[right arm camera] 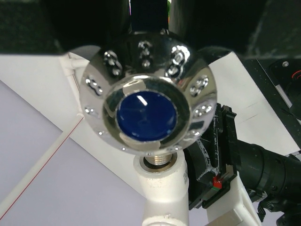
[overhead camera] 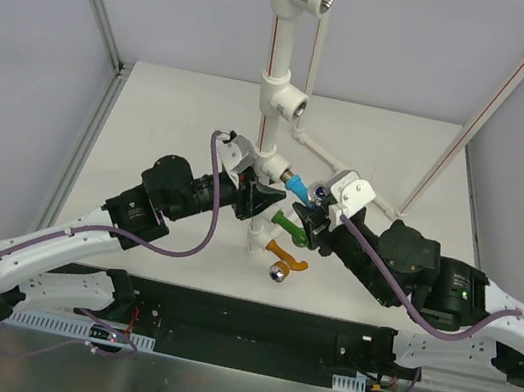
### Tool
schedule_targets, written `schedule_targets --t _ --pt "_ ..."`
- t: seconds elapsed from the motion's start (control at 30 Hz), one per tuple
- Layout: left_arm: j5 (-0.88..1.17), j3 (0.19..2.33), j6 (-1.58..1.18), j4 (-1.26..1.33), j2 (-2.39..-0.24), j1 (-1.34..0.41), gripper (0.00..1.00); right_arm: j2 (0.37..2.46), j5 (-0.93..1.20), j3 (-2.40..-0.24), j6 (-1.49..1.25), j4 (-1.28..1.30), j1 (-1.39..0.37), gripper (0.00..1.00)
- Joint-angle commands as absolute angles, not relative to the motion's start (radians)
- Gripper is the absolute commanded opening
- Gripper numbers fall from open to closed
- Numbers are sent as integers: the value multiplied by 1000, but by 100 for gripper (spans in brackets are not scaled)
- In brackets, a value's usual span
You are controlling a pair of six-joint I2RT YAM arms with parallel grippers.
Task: Install the water faucets
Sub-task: Install the water faucet onto the adaptor.
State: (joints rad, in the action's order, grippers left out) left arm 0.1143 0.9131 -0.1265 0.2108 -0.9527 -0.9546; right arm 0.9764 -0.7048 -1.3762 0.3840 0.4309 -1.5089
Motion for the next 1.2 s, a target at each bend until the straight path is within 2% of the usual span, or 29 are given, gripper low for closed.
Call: schedule_targets --t 0.0,0.4,0.87,1.0,1.13,1.17 --pt "215 930 -374 201 -923 -974 0 986 -650 -1428 382 413 -1508 0" --pt "273 945 -357 100 -897 -974 0 1037 -618 -1493 489 535 -1505 0" --pt "284 969 -376 90 -928 -974 0 1039 -729 -1359 1041 275 -1523 0" --pt "288 968 -379 98 -930 -973 0 1009 -694 -1252 1267 164 -1535 0" --pt "296 971 -380 100 -934 -973 0 985 -643 -1200 1376 140 -1536 0" --pt "298 973 -379 100 -934 -974 0 739 -640 -1195 1390 138 -1536 0"
